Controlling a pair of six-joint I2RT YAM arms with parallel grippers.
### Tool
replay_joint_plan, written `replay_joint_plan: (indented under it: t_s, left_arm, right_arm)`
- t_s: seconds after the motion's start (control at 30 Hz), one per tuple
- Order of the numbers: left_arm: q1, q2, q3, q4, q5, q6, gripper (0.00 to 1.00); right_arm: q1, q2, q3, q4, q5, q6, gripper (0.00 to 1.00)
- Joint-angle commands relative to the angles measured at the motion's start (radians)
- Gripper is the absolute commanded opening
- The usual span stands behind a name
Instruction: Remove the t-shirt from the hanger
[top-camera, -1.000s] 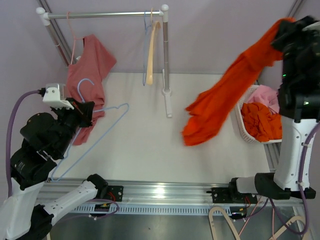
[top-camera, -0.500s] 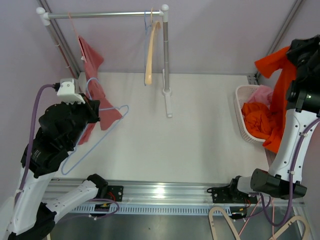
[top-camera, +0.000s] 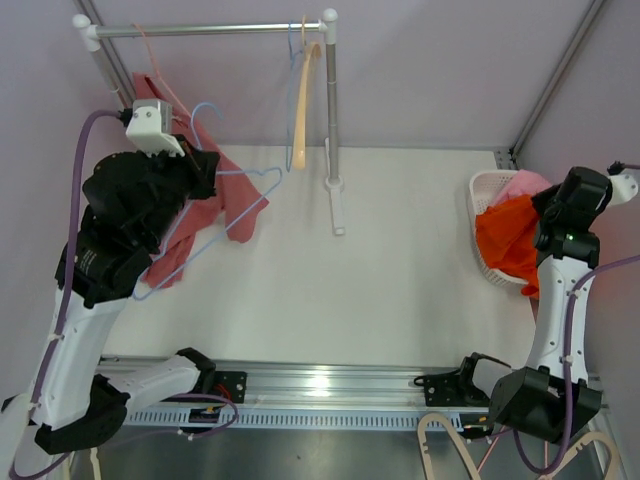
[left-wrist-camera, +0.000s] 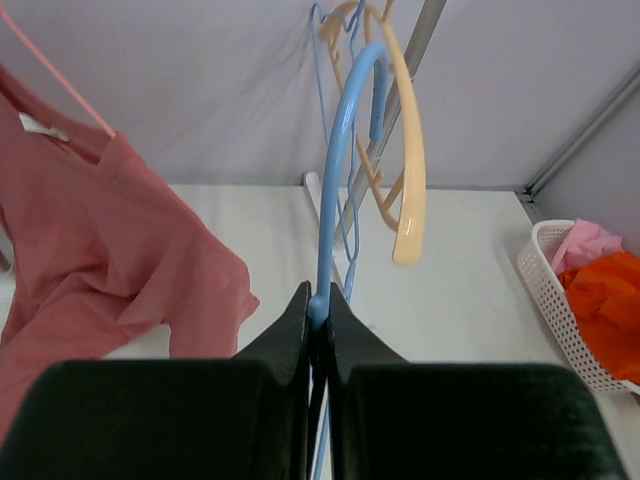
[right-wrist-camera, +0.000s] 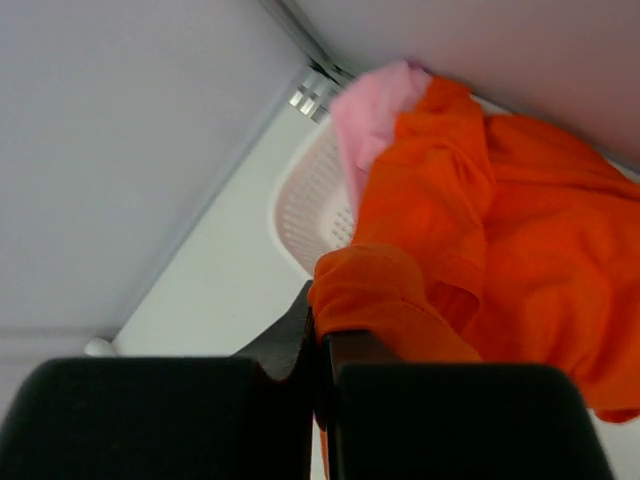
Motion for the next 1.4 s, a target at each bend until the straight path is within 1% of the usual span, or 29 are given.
replay_joint_plan:
  t_s: [0.0,0.03,0.07,0.1,0.13,0.17,0.2,0.27,0.3,0.4,0.5,0.6,0.63,0.7,0.73,0.77,0.83,0.87,0.93,0.97,1.0,1.07,1.13,1.2,1.33,1.37]
  left_arm:
    - [0.009,0.021,0.075,0.084,0.054,0.082,0.01]
    - [0.009,0.033,0.091,0.118,0.04,0.096,0.01]
    - [0.009,0.042,0.111,0.132,0.01,0.109,0.01]
    - [0.009,0.054,0.136,0.144,-0.009,0.135,0.01]
    - [0.009,0.091,0.153,0.15,-0.027,0.145,0.01]
    - [0.01,0.115,0.191,0.146,-0.044,0.156,0.01]
    - [0.009,0.138,0.232,0.141,-0.09,0.166,0.01]
    - [0.009,0.201,0.286,0.13,-0.152,0.166,0.01]
    - [0.009,0.22,0.294,0.133,-0.197,0.175,0.01]
    - [0.009,0.272,0.296,0.185,-0.27,0.203,0.01]
    - [0.009,0.33,0.311,0.239,-0.273,0.231,0.01]
    - [0.009,0.41,0.36,0.25,-0.276,0.238,0.01]
    - [0.01,0.431,0.407,0.248,-0.282,0.24,0.01]
    - [0.018,0.505,0.438,0.253,-0.29,0.242,0.01]
    - [0.024,0.528,0.491,0.254,-0.278,0.237,0.01]
    - [0.03,0.55,0.504,0.257,-0.268,0.223,0.01]
    - [0.054,0.609,0.541,0.274,-0.245,0.212,0.01]
    - [0.062,0.631,0.582,0.28,-0.21,0.211,0.01]
    - [0.084,0.697,0.619,0.267,-0.199,0.202,0.01]
    - [0.093,0.717,0.675,0.262,-0.192,0.19,0.01]
    - [0.11,0.732,0.688,0.259,-0.183,0.186,0.01]
    - [0.128,0.76,0.691,0.294,-0.16,0.192,0.01]
    - [0.139,0.774,0.691,0.322,-0.129,0.202,0.01]
    - [0.153,0.797,0.7,0.34,-0.068,0.202,0.01]
    - [0.173,0.834,0.707,0.377,-0.012,0.171,0.01]
    - [0.18,0.846,0.704,0.4,0.027,0.169,0.01]
  right_arm:
    - [-0.015,-0.012,-0.077,0.043,0.073,0.05,0.0]
    - [-0.017,-0.001,-0.083,0.042,0.074,0.058,0.01]
    - [-0.02,0.006,-0.08,0.034,0.089,0.077,0.06]
    - [-0.04,0.017,-0.07,0.014,0.096,0.114,0.27]
    - [-0.057,0.035,-0.058,0.006,0.061,0.137,0.74]
    - [-0.074,0.048,-0.047,0.015,0.007,0.134,0.98]
    - [-0.089,0.058,-0.003,-0.007,-0.05,0.139,1.0]
    - [-0.089,0.085,0.06,-0.046,-0.059,0.136,1.0]
    - [-0.089,0.086,0.102,-0.052,-0.075,0.133,0.99]
    - [-0.089,0.043,0.121,-0.041,-0.085,0.119,1.0]
    - [-0.089,-0.007,0.136,-0.038,-0.115,0.084,1.0]
    - [-0.089,-0.027,0.177,-0.063,-0.16,0.035,1.0]
    - [-0.089,-0.027,0.22,-0.067,-0.203,0.024,0.99]
    - [-0.089,-0.024,0.271,-0.086,-0.284,-0.003,1.0]
    - [-0.089,-0.024,0.326,-0.092,-0.318,-0.011,0.99]
    - [-0.089,-0.024,0.352,-0.1,-0.379,-0.017,0.99]
    - [-0.089,-0.03,0.396,-0.11,-0.453,-0.04,0.99]
    - [-0.089,-0.036,0.424,-0.113,-0.516,-0.046,0.99]
    - [-0.089,-0.067,0.423,-0.092,-0.581,-0.063,0.99]
    - [-0.088,-0.081,0.397,-0.077,-0.601,-0.06,1.0]
    - [-0.089,-0.098,0.378,-0.043,-0.627,-0.059,0.99]
    - [-0.088,-0.139,0.322,0.007,-0.654,-0.053,1.0]
    - [-0.088,-0.158,0.3,0.025,-0.674,-0.05,0.99]
    - [-0.088,-0.158,0.3,0.02,-0.691,-0.057,0.99]
    - [-0.088,-0.161,0.3,0.019,-0.725,-0.073,0.99]
    - [-0.086,-0.162,0.3,0.019,-0.731,-0.076,0.99]
